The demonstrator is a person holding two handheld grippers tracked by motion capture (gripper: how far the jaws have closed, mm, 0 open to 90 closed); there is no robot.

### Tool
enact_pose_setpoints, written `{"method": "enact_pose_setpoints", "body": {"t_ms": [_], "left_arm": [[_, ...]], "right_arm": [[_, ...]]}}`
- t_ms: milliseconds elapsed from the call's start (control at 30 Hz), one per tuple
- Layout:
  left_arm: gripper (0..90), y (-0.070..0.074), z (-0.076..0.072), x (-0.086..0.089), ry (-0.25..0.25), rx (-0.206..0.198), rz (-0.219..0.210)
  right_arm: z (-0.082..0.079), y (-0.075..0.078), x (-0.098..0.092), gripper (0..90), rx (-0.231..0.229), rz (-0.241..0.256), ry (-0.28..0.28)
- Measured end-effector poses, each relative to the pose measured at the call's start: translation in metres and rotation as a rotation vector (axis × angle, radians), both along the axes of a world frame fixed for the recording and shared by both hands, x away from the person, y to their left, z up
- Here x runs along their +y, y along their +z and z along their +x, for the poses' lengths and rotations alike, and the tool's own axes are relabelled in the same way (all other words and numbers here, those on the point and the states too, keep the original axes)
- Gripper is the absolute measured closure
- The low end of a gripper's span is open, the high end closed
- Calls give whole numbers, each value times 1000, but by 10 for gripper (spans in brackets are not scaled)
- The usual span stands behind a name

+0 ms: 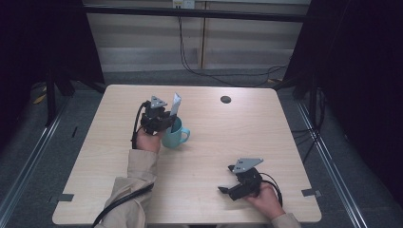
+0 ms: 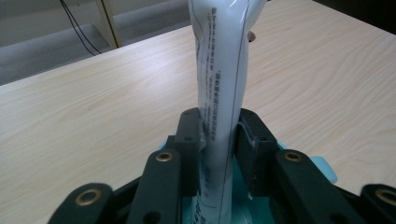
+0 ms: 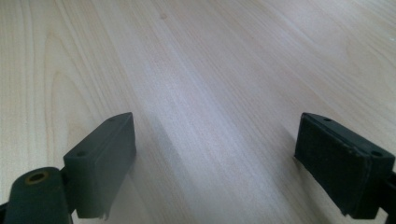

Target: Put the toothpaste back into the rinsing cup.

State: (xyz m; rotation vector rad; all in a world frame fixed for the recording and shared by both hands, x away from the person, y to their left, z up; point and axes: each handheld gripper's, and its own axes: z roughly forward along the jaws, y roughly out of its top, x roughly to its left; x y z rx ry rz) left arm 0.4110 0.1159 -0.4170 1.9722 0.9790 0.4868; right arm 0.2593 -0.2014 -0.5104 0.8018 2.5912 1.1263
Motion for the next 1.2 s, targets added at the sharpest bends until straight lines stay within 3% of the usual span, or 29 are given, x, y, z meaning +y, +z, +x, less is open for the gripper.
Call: {"method": "enact_pose_setpoints", "body": {"t_ms": [467,867,967,1033,1067,1100,1200], "left_arm": [[676,2,-5,6,-5,7,-23],[416,4,-12,12,3,29,-21],[366,6,-14,14,-7,37,-12],[335,6,-15,15,-2,44,-32],[323,7,-16,17,-12,43,-14],[313,7,-17,17,0,42,-28],[283,9,-19,20,-21,52,-14]], "right_arm": [[0,0,0,117,0,0,-1],[0,0,0,117,0,0,0],[0,0,0,117,0,0,0],[0,0,0,117,0,0,0],[0,0,0,117,0,0,0],[0,0,0,117,0,0,0],[0,0,0,117,0,0,0]]}}
